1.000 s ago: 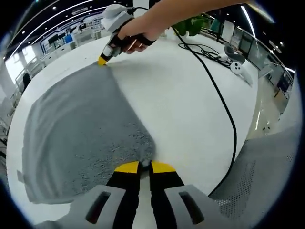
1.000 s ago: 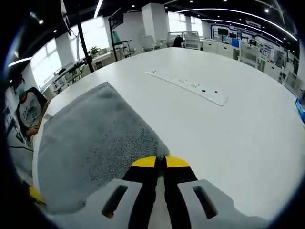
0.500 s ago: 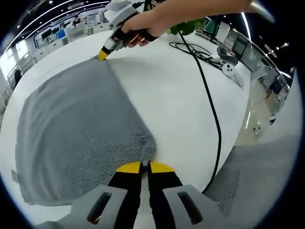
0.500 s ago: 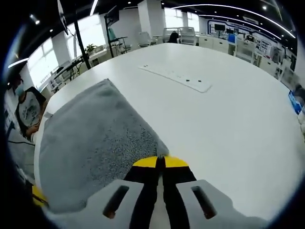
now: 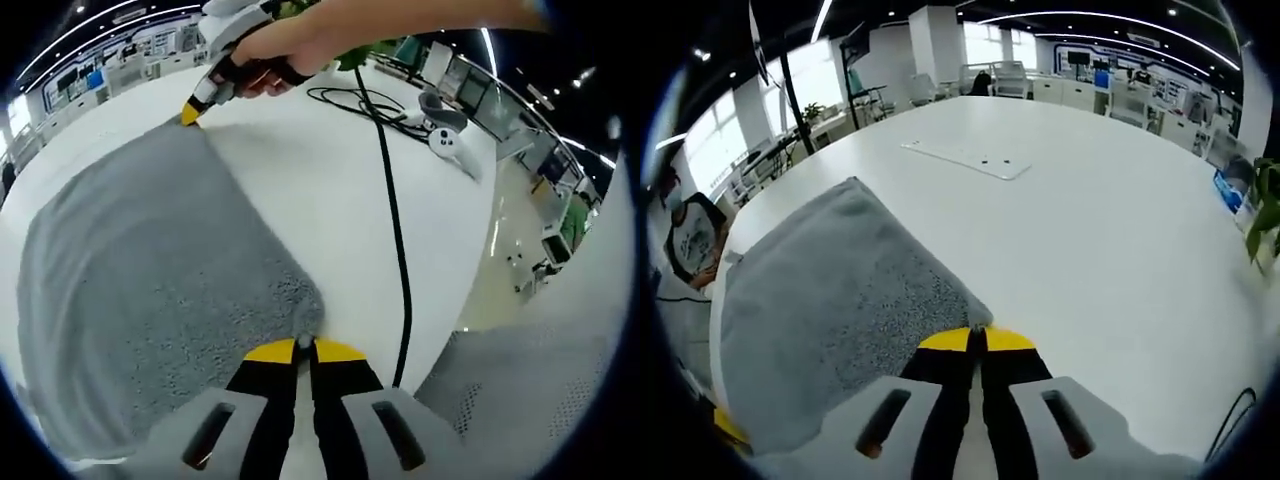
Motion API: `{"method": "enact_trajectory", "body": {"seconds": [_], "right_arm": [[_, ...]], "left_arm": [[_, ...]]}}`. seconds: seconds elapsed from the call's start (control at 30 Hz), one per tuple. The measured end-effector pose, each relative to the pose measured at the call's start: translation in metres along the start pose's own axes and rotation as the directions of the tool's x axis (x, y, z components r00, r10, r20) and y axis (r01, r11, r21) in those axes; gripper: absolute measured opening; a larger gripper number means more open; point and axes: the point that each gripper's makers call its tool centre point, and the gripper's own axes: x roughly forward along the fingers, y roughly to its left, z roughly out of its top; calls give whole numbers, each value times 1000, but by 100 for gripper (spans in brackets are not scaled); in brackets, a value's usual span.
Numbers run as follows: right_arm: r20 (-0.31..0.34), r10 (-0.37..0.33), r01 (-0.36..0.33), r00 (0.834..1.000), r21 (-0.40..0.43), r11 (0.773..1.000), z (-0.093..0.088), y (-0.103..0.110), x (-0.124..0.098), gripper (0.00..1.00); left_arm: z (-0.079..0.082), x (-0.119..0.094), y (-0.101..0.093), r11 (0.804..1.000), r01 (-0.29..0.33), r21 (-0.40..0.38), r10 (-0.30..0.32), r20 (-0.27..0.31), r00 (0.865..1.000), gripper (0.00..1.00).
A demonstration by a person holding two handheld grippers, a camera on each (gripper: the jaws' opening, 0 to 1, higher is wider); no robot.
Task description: Fold the towel on the table until its edges align and the towel forms a compact rectangular stack.
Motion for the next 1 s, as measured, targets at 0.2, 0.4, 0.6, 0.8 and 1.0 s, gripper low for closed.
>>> {"method": "enact_trajectory", "body": {"seconds": [0.2, 0.4, 0.6, 0.8, 1.0], "right_arm": [[8, -29, 29, 1000, 0, 1000, -6, -15, -15, 0], [31, -48, 48, 998, 4, 999, 1, -26, -18, 0], [68, -61, 62, 996, -3, 998, 18, -26, -29, 0], [106, -64, 64, 992, 10, 998, 38, -25, -28, 0], [128, -71, 70, 989, 13, 997, 51, -20, -30, 0]], "left_arm": [[12, 13, -15, 999, 50, -4, -50, 20, 999, 4], [24, 15, -25, 998, 61, 32, -62, 49, 997, 4], [43, 7, -21, 998, 35, 59, -42, 127, 991, 3], [65, -16, -10, 997, -9, 74, -6, 201, 980, 3], [78, -37, -1, 997, -31, 69, 13, 251, 968, 3]]}}
